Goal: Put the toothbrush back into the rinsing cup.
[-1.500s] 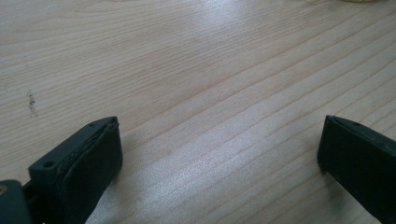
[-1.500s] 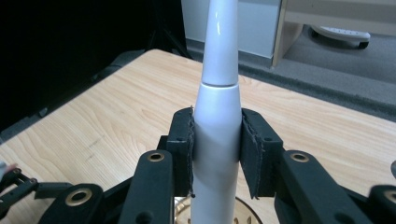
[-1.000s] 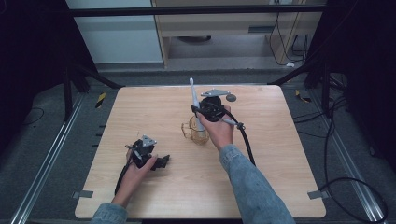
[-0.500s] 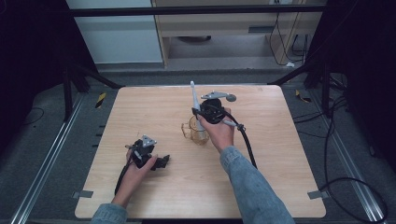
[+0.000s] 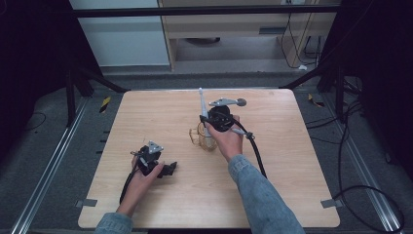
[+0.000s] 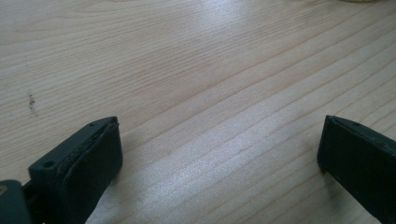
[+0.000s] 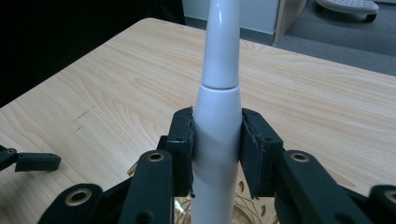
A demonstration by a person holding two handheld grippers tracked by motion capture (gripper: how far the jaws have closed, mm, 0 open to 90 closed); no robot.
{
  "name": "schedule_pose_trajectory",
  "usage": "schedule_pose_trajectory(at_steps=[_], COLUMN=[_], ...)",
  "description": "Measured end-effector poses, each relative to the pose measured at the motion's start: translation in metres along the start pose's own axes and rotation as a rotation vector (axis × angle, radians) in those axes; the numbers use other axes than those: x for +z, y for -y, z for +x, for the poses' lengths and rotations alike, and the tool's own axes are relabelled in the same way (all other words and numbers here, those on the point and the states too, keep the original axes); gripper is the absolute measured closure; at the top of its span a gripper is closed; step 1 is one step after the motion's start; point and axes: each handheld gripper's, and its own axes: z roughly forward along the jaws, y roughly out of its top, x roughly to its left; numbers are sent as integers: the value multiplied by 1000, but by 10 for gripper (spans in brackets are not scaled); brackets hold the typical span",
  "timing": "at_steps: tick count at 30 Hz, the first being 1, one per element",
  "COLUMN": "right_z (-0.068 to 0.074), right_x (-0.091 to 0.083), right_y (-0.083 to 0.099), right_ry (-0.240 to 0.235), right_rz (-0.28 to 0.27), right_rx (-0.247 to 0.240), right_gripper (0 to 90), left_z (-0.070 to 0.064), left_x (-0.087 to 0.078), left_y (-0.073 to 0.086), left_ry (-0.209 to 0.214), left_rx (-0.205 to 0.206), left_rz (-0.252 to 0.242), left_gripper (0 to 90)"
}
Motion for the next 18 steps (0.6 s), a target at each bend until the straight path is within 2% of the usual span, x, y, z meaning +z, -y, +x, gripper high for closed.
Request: schedule_pose_trajectory(at_steps=[18], right_z=[0], right_x=[4], right_y=[5], right_ry=[-3], right_rz=[4], right_rx=[17], right_gripper=[671], left_z=[0], left_x=[0], left_y=[0], left_ry=[0], left_rx=[0], left_rz=[0], left_gripper=[0])
